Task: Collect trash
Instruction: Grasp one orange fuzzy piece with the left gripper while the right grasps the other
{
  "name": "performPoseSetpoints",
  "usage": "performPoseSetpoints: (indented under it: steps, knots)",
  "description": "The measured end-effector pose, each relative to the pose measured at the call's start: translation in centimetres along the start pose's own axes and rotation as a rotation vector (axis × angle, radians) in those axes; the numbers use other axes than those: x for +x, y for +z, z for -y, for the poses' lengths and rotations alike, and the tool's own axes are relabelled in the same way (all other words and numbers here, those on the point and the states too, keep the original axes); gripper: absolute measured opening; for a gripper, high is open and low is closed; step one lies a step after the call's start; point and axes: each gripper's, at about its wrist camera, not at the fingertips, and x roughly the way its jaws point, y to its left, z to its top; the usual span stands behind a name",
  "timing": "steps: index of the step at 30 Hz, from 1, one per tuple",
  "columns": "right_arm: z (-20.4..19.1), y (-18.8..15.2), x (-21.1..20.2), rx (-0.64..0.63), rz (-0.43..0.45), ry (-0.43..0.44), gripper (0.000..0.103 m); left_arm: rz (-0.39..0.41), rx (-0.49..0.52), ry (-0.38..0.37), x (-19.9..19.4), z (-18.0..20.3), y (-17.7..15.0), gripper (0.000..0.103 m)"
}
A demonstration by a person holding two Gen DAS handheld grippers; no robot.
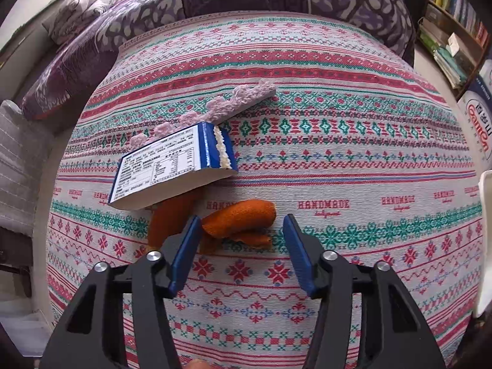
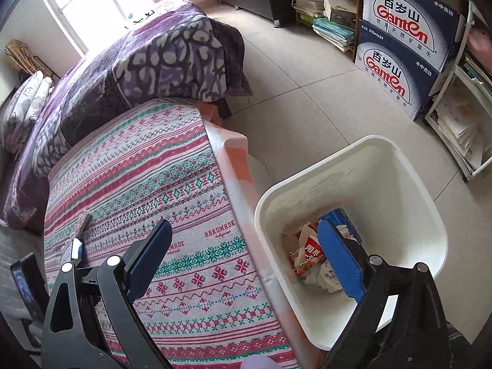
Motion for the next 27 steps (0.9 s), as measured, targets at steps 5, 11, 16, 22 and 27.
performPoseSetpoints:
  steps: [5,11,16,22,27]
  knots:
    - [-1.1,-0.6,0.8,-0.024,-0.008,-0.016,0.092,0.012,-0.049,-0.078,-0.7,-2.3,-0.3,0.035]
    - [-3.3,-1.8,2.0,-0.098,-0.032,-0.007,0.092,0.081,-0.150,-0.150,-4.9,-6.2,-0.3,0.032]
    - [-7.4,-4.0,3.3,-0.221,-0.045,-0.002,0.092,0.208,-0.266,-0.177,-10.9,-10.5,-0.3,0.032]
    - [-14.5,-8.8,4.9,-0.261,-0.102,0.097,0.092,0.336,-0.400,-0.181,-16.7,-15.1,-1.1,0.032]
    - [-21.4,-12.7,5.1,-0.308,-0.118,0.168,0.092,0.375,-0.475,-0.146,-18.5,-18.1,-1.7,0.032]
